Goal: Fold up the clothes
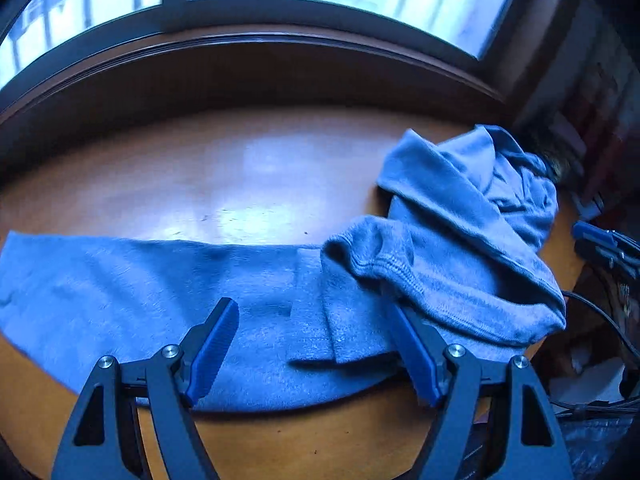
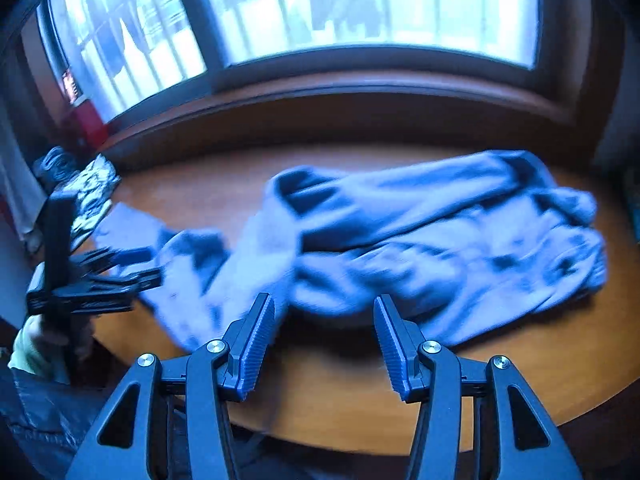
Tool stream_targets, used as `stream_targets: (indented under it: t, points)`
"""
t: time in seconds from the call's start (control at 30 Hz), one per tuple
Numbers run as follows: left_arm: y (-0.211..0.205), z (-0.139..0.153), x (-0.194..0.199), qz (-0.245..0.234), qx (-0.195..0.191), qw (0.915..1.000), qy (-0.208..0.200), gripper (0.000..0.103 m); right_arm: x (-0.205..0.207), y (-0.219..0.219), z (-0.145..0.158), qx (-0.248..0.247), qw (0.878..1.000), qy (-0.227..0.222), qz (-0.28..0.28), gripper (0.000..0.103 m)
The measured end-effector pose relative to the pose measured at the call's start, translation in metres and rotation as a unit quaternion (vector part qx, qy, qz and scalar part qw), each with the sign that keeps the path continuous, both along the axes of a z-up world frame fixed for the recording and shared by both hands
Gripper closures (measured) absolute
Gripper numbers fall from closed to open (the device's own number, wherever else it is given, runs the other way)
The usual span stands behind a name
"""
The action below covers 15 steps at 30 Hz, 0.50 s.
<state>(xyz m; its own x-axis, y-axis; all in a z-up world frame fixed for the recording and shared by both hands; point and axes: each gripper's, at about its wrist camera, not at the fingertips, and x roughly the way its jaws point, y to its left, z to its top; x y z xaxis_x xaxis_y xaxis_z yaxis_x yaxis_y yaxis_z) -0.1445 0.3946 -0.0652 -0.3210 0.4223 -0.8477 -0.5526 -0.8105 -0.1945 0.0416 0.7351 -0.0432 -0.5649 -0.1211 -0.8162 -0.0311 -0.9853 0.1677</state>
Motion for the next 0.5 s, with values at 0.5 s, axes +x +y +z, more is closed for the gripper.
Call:
stream_targets:
  t: [0.5]
  points:
    - [0.002, -0.014, -0.002, -0.109, 0.023, 0.9937, 0.009, 0.038, 0.006, -0.055, -0.053, -0.059, 0.995, -0.039, -0.075, 0.051]
